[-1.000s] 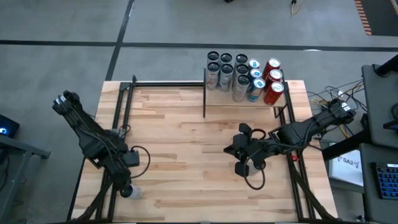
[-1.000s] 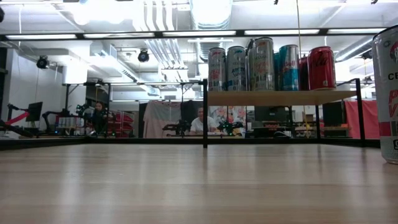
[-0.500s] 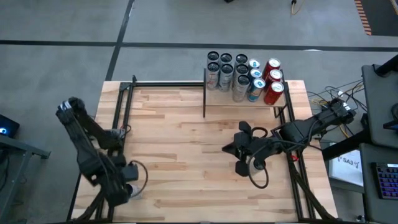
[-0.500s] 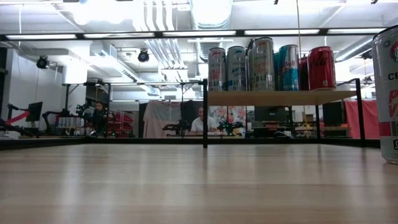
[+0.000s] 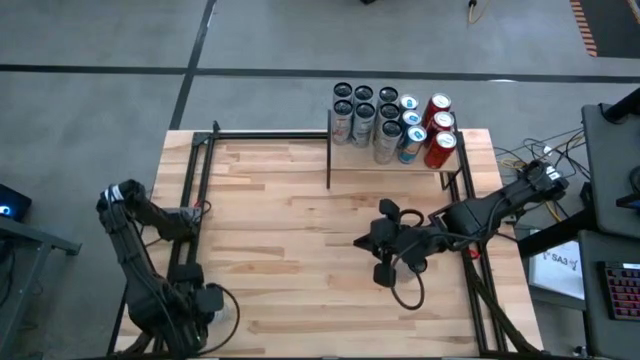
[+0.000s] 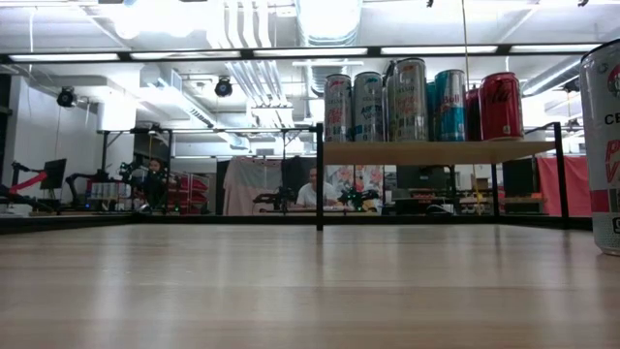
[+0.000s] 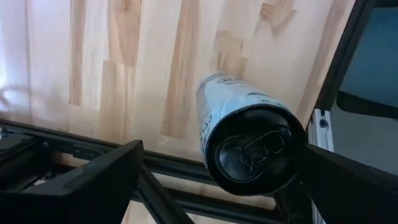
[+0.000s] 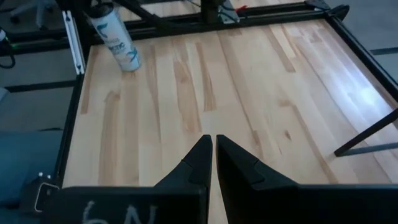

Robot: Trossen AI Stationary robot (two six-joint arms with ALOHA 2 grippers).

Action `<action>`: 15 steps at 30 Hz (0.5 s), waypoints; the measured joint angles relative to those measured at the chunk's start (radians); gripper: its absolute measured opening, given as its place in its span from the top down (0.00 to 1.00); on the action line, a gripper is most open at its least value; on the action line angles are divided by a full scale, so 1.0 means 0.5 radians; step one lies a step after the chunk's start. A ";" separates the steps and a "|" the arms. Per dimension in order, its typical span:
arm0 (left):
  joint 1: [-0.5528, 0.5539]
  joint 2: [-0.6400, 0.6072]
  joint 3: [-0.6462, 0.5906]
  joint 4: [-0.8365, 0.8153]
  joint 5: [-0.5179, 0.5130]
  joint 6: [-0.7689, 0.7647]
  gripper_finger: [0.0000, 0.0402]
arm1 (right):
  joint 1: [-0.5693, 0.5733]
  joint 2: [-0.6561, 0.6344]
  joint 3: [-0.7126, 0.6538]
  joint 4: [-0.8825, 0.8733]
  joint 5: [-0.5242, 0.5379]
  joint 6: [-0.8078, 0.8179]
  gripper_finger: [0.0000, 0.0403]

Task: Place canned beverage on shelf
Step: Put the white blue soda can on the shelf aligned with the other white blue soda cans

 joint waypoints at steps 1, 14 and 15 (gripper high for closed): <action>-0.002 0.012 0.015 -0.010 0.002 0.000 0.01 | 0.001 0.011 0.000 -0.001 -0.001 0.000 0.97; -0.009 0.019 0.095 -0.228 -0.072 -0.013 0.01 | 0.088 0.053 0.000 -0.001 -0.001 0.122 0.97; -0.009 0.019 0.114 -0.239 -0.071 -0.013 0.01 | 0.089 0.053 0.000 -0.001 -0.001 0.123 0.97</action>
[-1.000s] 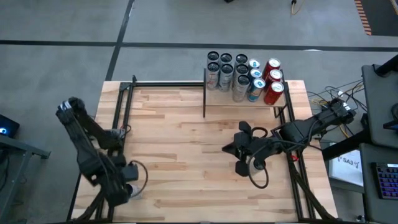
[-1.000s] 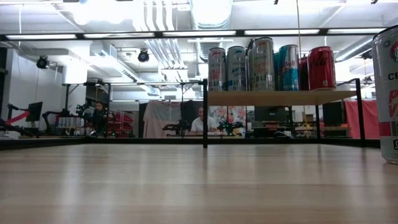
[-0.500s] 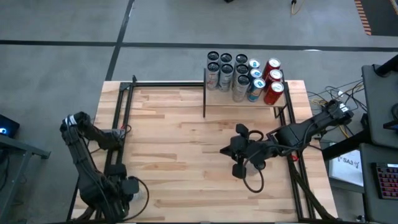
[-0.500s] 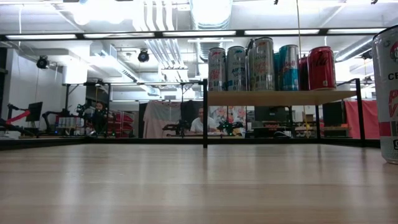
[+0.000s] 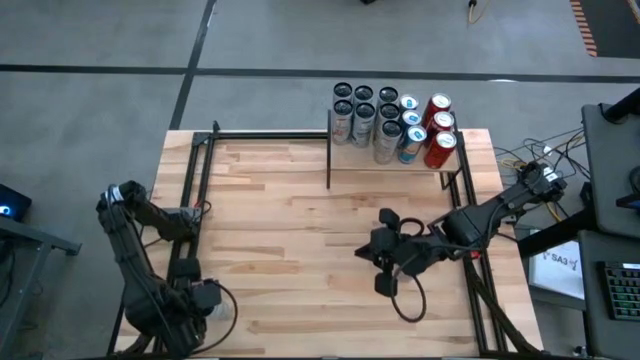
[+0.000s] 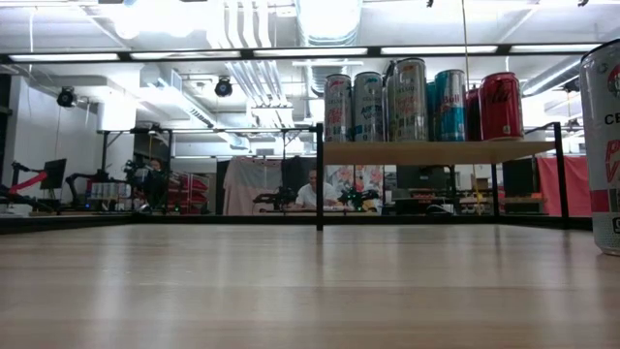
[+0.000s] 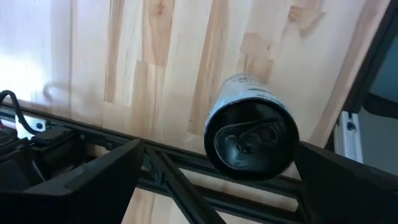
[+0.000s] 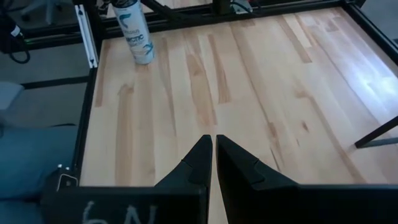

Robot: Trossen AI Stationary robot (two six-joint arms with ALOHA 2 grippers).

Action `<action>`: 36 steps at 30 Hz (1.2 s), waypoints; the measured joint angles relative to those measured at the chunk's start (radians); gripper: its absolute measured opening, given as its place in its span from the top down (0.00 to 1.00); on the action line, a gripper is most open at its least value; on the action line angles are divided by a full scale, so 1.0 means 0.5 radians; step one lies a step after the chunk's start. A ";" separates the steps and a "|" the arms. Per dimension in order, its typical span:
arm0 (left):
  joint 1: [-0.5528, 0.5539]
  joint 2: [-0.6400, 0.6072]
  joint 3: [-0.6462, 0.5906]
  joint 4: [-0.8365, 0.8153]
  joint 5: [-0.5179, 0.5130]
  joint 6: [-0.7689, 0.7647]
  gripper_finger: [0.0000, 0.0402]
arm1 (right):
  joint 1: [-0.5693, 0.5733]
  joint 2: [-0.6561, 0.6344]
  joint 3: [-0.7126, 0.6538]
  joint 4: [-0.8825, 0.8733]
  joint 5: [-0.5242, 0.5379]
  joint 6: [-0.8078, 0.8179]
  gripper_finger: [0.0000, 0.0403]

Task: Place canned beverage on shelf
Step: Put the white blue soda can on the shelf aligned with the other white blue soda cans

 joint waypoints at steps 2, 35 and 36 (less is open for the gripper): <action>0.000 -0.004 0.036 -0.008 0.004 0.000 0.01 | 0.011 0.000 0.000 0.000 0.000 0.012 0.97; -0.023 0.202 -0.201 0.334 -0.074 0.045 0.02 | 0.013 0.025 -0.014 0.000 0.054 0.076 0.97; -0.023 0.202 -0.226 0.360 -0.074 0.037 0.03 | 0.013 0.025 -0.016 -0.001 0.054 0.076 0.97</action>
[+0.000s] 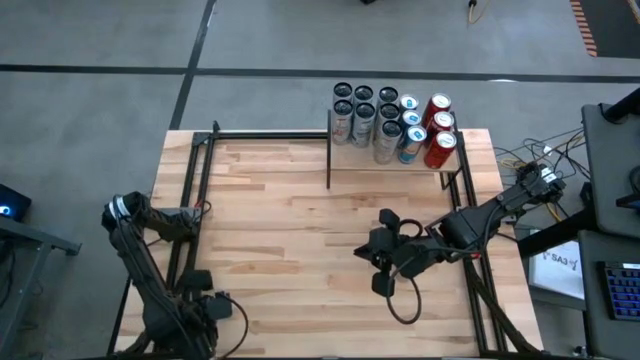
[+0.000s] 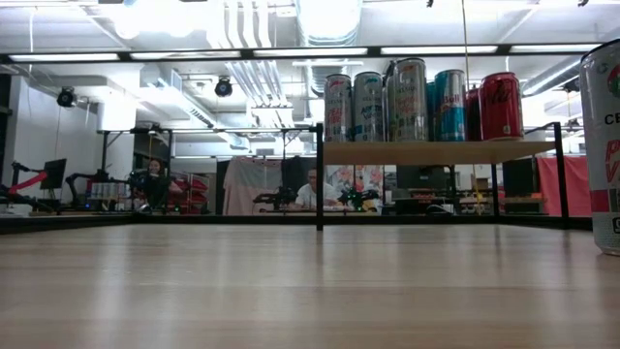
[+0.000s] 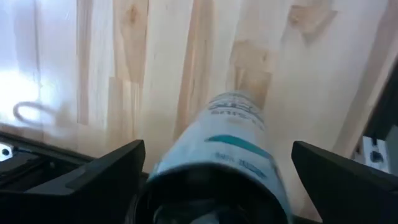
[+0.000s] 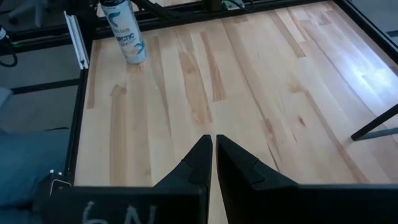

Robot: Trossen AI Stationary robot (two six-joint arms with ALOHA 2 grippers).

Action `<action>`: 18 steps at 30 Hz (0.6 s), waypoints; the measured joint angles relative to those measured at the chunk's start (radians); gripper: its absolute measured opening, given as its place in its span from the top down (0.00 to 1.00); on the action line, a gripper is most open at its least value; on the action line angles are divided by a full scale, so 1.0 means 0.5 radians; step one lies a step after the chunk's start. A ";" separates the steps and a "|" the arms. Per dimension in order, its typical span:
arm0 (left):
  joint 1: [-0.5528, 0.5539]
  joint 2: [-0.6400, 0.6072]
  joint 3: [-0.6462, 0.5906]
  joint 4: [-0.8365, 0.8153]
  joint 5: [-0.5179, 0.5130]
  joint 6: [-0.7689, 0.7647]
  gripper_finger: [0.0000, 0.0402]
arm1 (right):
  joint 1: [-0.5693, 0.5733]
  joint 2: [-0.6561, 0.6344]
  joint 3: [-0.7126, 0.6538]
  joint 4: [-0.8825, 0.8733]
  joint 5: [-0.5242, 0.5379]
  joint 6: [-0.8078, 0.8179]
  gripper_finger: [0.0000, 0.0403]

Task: Place canned beverage on shelf
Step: Put the white blue soda can on the shelf aligned with the other white blue soda cans

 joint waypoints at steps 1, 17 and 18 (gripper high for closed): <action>0.000 0.000 -0.023 0.008 0.000 -0.014 0.04 | 0.000 0.000 -0.002 0.000 0.000 -0.001 0.97; 0.168 -0.027 0.062 -0.003 -0.228 0.478 0.40 | 0.000 0.000 -0.022 0.011 0.054 -0.004 0.97; 0.199 -0.028 0.093 -0.001 -0.279 0.557 0.40 | 0.000 0.000 -0.025 0.017 0.056 -0.004 0.97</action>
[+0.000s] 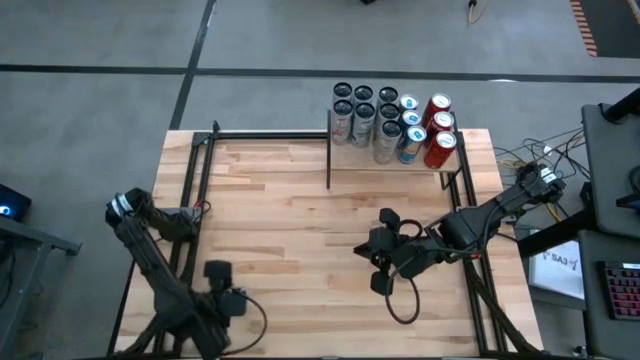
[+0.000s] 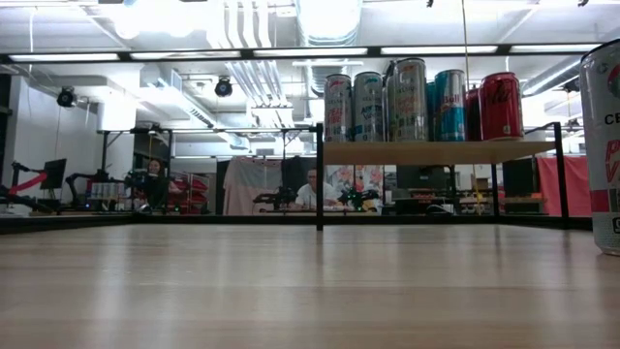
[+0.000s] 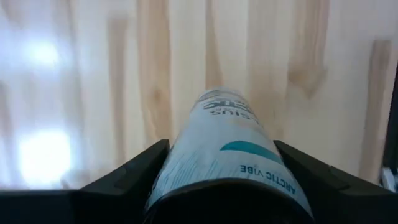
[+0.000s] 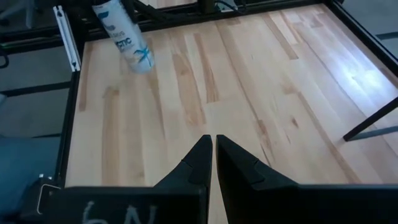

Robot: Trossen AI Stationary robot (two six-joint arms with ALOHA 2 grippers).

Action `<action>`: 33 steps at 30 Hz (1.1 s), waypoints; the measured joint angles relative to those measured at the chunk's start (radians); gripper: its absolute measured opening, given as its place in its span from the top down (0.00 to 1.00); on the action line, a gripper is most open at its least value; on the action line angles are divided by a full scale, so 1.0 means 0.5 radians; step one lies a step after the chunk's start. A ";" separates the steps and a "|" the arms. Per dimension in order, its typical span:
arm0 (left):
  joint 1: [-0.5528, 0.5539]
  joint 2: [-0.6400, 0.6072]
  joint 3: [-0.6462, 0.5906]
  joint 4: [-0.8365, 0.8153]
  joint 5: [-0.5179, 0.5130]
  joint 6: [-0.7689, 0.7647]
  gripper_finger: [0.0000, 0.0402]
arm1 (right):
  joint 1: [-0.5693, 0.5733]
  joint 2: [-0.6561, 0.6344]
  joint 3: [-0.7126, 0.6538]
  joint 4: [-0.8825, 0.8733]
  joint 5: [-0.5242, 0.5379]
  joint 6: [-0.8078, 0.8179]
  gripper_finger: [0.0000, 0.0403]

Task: Place canned beverage on shelf
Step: Put the white blue soda can on the shelf aligned with the other white blue soda cans

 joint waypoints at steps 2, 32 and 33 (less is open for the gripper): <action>0.072 -0.006 0.051 -0.002 -0.080 0.190 0.40 | 0.000 0.001 -0.003 0.000 0.002 0.000 0.97; 0.654 -0.523 0.208 0.375 -0.587 2.058 0.40 | -0.033 0.600 0.032 0.950 0.713 -0.807 0.92; 0.656 -0.518 0.208 0.387 -0.587 2.079 0.40 | -0.039 0.614 0.059 0.955 0.713 -0.808 0.90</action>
